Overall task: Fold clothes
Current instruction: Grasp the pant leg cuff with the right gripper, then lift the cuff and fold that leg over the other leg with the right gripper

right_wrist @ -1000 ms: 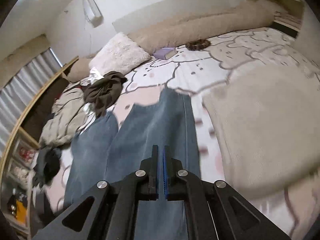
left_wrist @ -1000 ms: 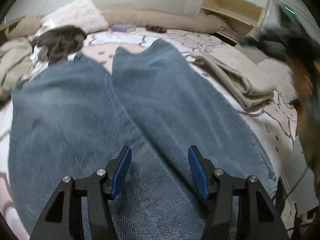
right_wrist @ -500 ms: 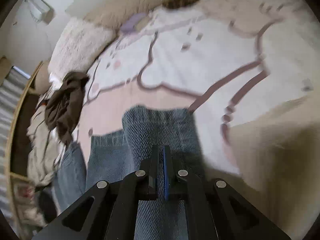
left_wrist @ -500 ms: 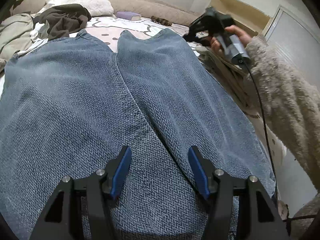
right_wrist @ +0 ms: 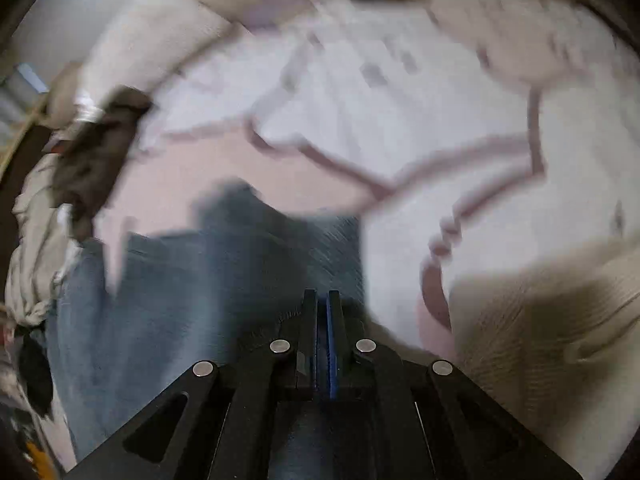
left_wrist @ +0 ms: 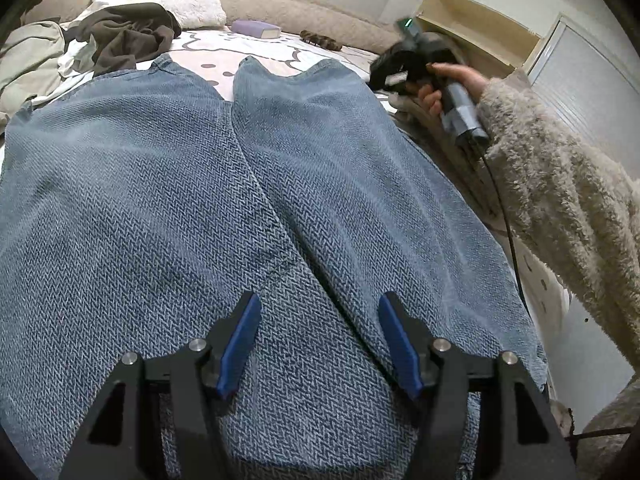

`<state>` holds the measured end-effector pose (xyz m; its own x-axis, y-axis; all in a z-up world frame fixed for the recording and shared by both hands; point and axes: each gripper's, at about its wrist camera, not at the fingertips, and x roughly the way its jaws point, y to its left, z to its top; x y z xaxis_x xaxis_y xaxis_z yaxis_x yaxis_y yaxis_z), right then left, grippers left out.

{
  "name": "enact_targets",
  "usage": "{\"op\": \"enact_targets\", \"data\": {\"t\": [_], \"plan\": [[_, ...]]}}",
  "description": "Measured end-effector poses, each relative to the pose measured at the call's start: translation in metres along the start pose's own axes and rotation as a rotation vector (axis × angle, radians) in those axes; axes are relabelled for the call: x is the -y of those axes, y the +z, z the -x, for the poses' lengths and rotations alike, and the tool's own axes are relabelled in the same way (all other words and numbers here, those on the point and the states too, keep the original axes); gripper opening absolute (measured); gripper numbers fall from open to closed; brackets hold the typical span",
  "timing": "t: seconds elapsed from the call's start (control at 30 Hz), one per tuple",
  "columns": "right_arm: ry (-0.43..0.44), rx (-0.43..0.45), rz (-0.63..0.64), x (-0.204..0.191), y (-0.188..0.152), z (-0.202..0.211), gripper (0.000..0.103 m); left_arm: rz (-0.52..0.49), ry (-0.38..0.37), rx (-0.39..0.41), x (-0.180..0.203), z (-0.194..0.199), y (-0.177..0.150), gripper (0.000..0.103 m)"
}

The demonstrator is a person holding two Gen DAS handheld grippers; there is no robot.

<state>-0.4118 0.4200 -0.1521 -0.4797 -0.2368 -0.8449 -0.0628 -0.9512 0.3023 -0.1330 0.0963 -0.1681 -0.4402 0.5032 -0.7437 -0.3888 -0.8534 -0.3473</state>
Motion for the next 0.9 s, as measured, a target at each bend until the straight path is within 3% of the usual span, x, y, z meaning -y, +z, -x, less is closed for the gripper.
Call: {"op": "enact_targets", "data": {"t": [0.03,0.1,0.13,0.17,0.3,0.33,0.43,0.47,0.67,0.77,0.9], "plan": [[0.011,0.040,0.014,-0.004,0.002,0.012,0.004,0.002,-0.003,0.000,-0.001,0.000,0.000,0.062],[0.012,0.109,0.035,-0.011,0.006,0.036,0.051,0.006,-0.008,0.000,-0.002,0.000,0.000,0.062],[0.007,0.122,0.044,-0.012,0.008,0.042,0.092,0.007,-0.010,0.000,-0.002,0.000,0.000,0.062],[-0.004,0.115,0.052,-0.012,0.010,0.043,0.097,0.007,-0.011,0.001,-0.003,0.000,0.000,0.062],[-0.001,0.059,0.028,0.001,0.018,0.037,0.097,0.007,-0.011,0.003,-0.004,-0.001,0.002,0.062],[0.008,0.040,0.004,0.008,0.019,0.031,0.091,0.008,-0.012,0.004,-0.004,-0.002,0.003,0.062],[-0.020,0.006,-0.045,0.020,0.022,0.012,0.056,0.010,-0.015,0.003,-0.005,-0.002,0.003,0.062],[-0.021,-0.011,-0.056,0.025,0.022,0.005,0.051,0.011,-0.016,0.003,-0.005,-0.002,0.003,0.062],[-0.056,-0.071,0.004,0.020,0.016,-0.026,0.053,0.013,-0.021,0.000,-0.006,-0.002,0.004,0.062],[-0.065,-0.097,0.046,0.011,0.013,-0.037,0.077,0.013,-0.023,0.001,-0.005,-0.002,0.004,0.063],[-0.209,-0.131,0.188,-0.012,0.000,-0.060,0.083,0.012,-0.025,0.001,-0.004,-0.001,0.003,0.064]]}}
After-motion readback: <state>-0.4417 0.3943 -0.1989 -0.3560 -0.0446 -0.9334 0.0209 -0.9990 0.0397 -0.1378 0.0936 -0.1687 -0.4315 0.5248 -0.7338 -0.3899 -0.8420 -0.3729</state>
